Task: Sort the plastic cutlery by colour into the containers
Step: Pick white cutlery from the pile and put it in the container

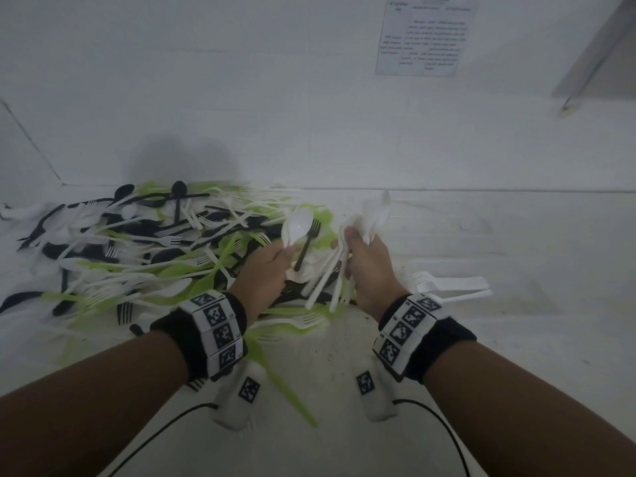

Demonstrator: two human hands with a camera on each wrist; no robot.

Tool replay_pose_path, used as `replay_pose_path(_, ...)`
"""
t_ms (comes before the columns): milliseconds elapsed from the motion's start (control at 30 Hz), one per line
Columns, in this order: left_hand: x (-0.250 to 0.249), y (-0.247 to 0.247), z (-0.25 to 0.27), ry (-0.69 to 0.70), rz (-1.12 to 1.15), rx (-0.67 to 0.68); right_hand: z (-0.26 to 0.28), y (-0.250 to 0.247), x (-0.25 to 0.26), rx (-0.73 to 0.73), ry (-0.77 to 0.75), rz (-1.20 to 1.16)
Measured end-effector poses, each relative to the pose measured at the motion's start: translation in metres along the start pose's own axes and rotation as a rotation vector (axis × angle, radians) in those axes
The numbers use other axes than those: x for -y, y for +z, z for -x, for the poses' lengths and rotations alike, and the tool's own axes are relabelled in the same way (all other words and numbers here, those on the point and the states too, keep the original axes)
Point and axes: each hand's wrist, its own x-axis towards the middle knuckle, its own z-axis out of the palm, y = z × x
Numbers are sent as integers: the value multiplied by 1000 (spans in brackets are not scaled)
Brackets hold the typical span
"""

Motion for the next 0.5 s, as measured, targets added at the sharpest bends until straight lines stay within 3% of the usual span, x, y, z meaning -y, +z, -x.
replay_pose_path(333, -12, 6, -6, -24, 84, 182, 16, 21, 3, 269, 48, -84)
replay_pose_path(500, -8, -6, -11, -6, 60, 17, 15, 19, 1, 193, -32, 10)
